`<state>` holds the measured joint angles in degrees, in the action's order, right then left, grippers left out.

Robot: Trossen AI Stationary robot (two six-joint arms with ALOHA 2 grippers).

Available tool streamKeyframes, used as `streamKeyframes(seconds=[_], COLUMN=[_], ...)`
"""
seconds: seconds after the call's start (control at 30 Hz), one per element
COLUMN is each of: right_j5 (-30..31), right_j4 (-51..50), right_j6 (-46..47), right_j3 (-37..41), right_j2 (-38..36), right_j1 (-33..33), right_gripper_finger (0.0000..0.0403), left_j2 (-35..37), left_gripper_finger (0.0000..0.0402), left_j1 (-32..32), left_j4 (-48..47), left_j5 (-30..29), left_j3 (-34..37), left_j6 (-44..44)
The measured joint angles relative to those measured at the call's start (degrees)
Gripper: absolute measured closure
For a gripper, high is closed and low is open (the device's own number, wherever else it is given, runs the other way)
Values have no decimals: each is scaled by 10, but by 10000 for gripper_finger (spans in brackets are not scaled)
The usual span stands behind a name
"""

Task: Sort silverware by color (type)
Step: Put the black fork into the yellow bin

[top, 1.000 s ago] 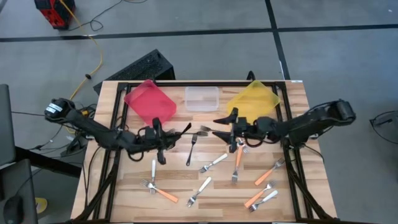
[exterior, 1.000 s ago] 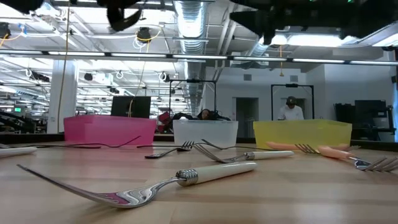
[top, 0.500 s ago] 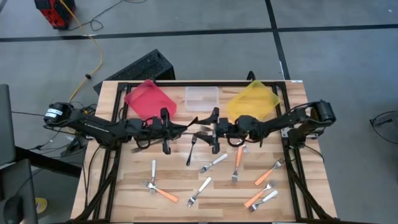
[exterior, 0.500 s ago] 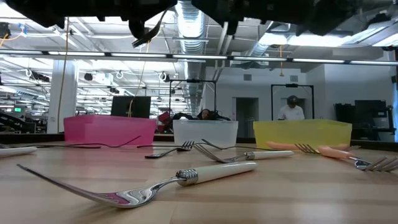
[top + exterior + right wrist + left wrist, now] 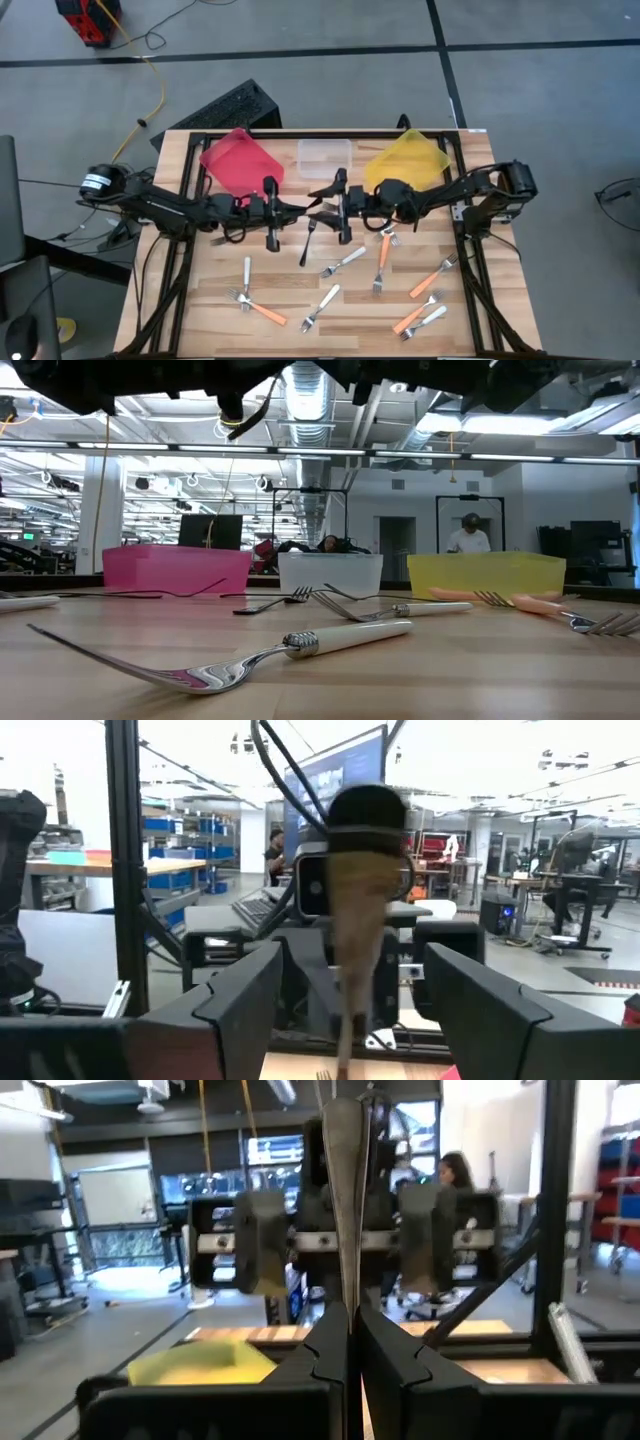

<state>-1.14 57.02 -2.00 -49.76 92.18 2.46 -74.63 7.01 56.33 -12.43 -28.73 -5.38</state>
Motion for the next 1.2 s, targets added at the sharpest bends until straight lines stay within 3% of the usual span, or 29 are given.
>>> streamKeyframes(seconds=[0.4,0.57,0.9,1.03,1.2], right_j5=[-6,-7,-5,-6,-6], right_j4=[1,-4,-9,-10,-16], right_j6=[-15,-16,-30,-39,-39], right_j3=[0,0,0,0,0], right_j2=[0,0,0,0,0], right_j1=[0,-4,-4,-4,-3], right_gripper_finger=[147,192,331,362,366], left_j2=[-12,-13,-13,-12,-12], left_gripper_finger=[401,401,401,401,401], left_j1=[-20,-21,-21,-21,-21], left_j4=[24,24,26,23,21], left_j5=[31,31,36,37,45], left_j3=[0,0,0,0,0], left_j6=[24,30,49,53,63])
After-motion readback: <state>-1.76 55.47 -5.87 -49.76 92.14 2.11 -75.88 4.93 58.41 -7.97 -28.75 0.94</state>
